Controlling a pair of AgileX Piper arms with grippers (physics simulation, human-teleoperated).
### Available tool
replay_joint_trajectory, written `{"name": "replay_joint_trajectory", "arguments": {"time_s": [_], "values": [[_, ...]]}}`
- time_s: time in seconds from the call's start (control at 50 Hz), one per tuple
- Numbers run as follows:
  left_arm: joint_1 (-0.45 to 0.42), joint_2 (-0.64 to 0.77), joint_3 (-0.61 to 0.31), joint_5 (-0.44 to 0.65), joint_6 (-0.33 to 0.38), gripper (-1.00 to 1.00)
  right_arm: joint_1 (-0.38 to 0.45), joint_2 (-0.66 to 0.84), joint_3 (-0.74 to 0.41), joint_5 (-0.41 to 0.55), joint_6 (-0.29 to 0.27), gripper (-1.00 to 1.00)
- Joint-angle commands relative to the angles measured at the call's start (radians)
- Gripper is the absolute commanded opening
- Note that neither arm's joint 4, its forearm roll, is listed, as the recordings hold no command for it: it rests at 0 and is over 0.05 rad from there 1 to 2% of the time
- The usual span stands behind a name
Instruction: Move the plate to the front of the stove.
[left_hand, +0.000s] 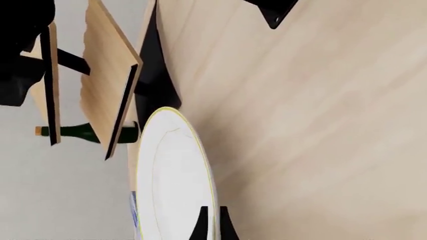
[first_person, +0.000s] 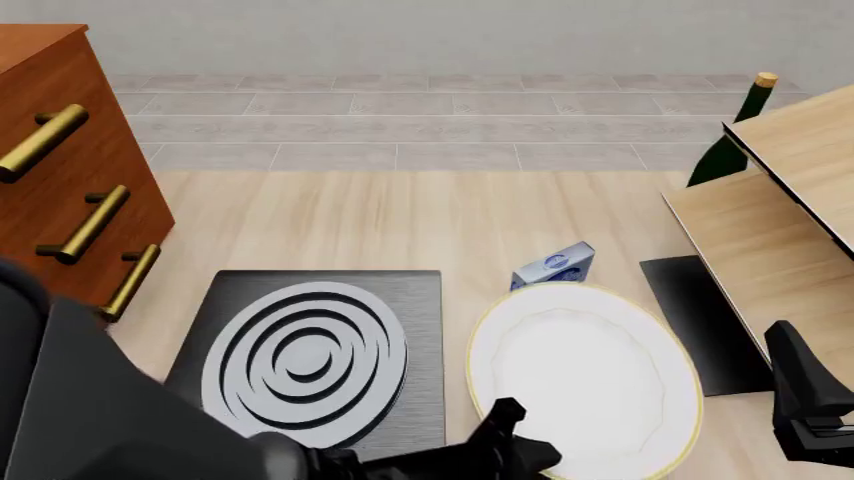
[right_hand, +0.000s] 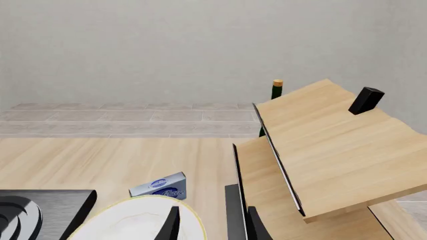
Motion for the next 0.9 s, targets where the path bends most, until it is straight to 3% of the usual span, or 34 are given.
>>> {"name": "replay_joint_trajectory", "arguments": {"time_s": [0.02,0.9], "values": [[0.028,-0.031,0.018,-0.022,0.025,-1.0,0.0,0.0,0.0,0.0,0.0,1.0],[0.089,-0.126,0.038,0.002,0.05,-1.0,0.0,0.0,0.0,0.0,0.0,1.0]]}}
